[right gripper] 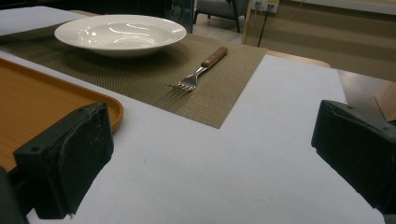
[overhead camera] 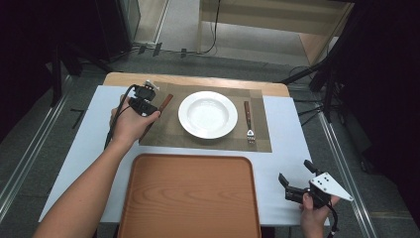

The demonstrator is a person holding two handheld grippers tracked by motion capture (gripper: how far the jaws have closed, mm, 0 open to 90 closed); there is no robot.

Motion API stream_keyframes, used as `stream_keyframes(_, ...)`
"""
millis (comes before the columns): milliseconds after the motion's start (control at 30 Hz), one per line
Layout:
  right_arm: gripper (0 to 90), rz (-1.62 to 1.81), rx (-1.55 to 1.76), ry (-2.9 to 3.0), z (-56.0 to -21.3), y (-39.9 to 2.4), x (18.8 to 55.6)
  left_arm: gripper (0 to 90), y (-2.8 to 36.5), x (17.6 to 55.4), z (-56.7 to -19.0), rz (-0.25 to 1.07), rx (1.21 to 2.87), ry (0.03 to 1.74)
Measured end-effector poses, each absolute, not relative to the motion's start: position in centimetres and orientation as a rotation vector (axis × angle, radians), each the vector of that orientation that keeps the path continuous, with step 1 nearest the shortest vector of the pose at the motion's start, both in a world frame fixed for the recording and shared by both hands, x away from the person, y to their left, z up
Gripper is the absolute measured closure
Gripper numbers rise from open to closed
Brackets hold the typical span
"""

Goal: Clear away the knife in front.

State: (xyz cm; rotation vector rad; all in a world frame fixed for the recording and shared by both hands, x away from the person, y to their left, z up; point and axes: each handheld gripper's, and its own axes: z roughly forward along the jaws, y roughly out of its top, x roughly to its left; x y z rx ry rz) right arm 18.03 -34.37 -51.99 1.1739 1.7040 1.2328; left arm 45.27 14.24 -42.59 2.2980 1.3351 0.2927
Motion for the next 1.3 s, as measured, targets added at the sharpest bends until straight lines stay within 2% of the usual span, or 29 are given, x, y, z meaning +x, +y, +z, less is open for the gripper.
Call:
stream_keyframes(500, 0.0, 1.242, 1.158, 1.708, -52.0, -34.3, 17.9, 77.1, 15.5, 42.6, -41.8, 0.276, 2.277, 1.287)
stream_keyframes(1300, 0.0, 1.257, 1.151, 1.709, -51.9, -34.4, 17.8, 77.0, 15.1, 37.7, -41.7, 0.238, 2.306, 1.194)
